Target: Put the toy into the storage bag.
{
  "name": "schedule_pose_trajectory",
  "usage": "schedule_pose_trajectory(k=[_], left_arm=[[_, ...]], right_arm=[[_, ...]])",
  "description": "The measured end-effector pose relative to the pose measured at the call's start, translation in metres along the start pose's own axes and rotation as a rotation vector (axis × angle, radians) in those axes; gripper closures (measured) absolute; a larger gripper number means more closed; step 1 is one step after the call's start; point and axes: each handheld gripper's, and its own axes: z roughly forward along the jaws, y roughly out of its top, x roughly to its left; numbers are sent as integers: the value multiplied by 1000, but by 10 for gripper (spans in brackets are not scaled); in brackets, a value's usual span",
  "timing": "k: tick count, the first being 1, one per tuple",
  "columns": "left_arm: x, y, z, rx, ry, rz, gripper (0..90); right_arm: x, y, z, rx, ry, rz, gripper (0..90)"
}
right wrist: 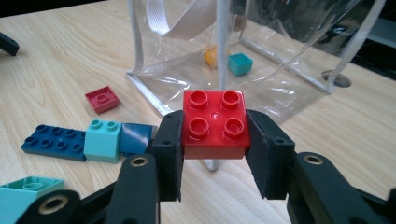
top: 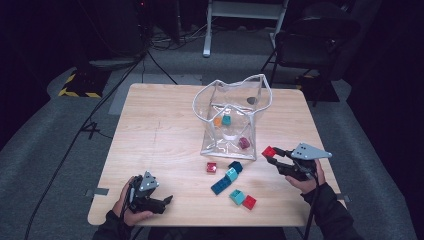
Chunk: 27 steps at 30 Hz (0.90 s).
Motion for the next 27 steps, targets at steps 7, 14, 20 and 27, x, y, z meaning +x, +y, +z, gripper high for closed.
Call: schedule_pose_trajectory(k=[7,14,20,27], left_arm=[[0,0,0,0,-1,0,92],[0,0,0,0,0,0,92],[0,0,0,1,-1,0,92],[0,0,0,0,0,0,92]], right_arm=[[-8,14,-15,-36,-34,-8,592],[-15,36,-26,-79,-59,-19,592],[-20,66,-32,-128,-80,-50,592],[-24,95,-27,-162,-81,-50,592]])
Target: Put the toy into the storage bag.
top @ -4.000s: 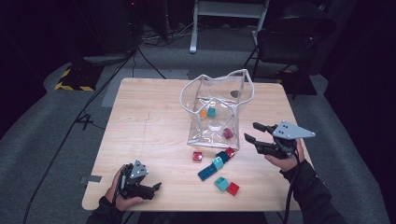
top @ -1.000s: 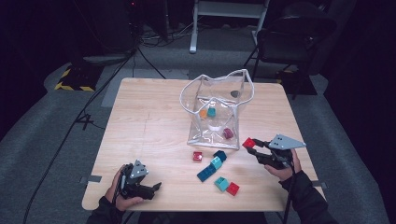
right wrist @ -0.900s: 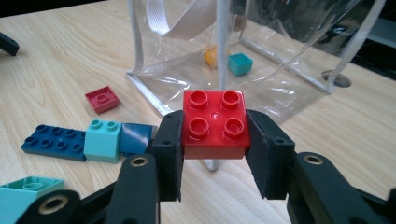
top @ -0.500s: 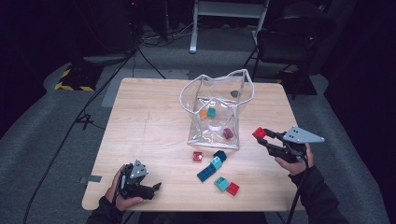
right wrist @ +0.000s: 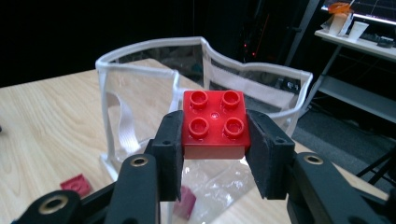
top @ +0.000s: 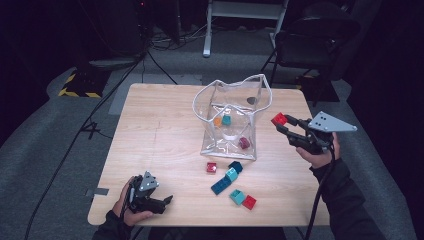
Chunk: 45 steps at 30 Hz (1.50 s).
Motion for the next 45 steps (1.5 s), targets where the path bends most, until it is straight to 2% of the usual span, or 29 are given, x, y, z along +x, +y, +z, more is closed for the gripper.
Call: schedule_pose_trajectory(k=[7,19,29,43,45], left_arm=[[0,0,0,0,-1,0,92],[0,0,0,0,0,1,92],[0,0,0,0,-1,1,92],[0,0,0,0,-1,0,92],[0,0,0,0,0,1,92]], right_arm=[[2,22,20,-14,10,-3,592],[3,41,63,24,2,2,592],[3,40,89,73,-11,29,592],[1,36,102,108,-25,46,588],[2,36,103,112,-21,45,566]])
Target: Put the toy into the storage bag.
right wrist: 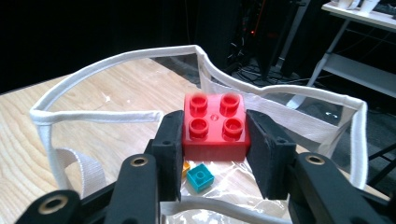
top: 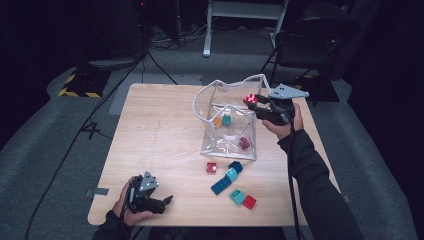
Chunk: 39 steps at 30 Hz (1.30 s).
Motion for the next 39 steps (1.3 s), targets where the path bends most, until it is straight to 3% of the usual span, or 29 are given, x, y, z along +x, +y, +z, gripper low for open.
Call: schedule_pose_trajectory(k=[9,19,23,29,39], left_arm=[[0,0,0,1,-2,0,92],[0,0,0,1,-2,0,92],[0,0,0,1,-2,0,92],[0,0,0,1,-1,0,92],[0,0,0,1,-1,0,92]], right_arm=[[1,0,-10,-25,4,-8,574],[7,-8,-42,-63,47,-32,534],[14,-17,-55,-82,66,-71,518],[22,-28,-75,-100,96,-88,517],[36,-66,-91,-62,151,-93,504]])
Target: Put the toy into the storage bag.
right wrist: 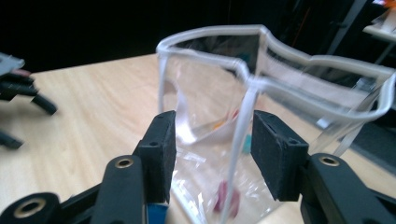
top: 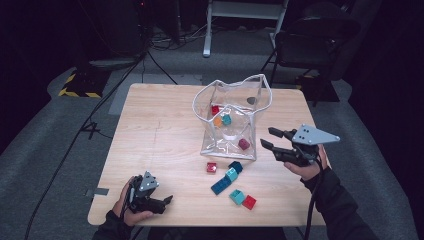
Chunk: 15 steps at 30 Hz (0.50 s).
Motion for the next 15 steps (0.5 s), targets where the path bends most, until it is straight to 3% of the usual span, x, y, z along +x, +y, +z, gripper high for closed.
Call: schedule_pose_trajectory(k=[7,10,15], left_arm=[[0,0,0,0,0,0,92],[0,0,0,0,0,0,92],[0,0,0,-1,1,0,92]], right_arm=[[10,-34,-1,52,29,23,494],[14,-48,-4,63,72,52,485],[27,-68,-7,92,103,45,477]])
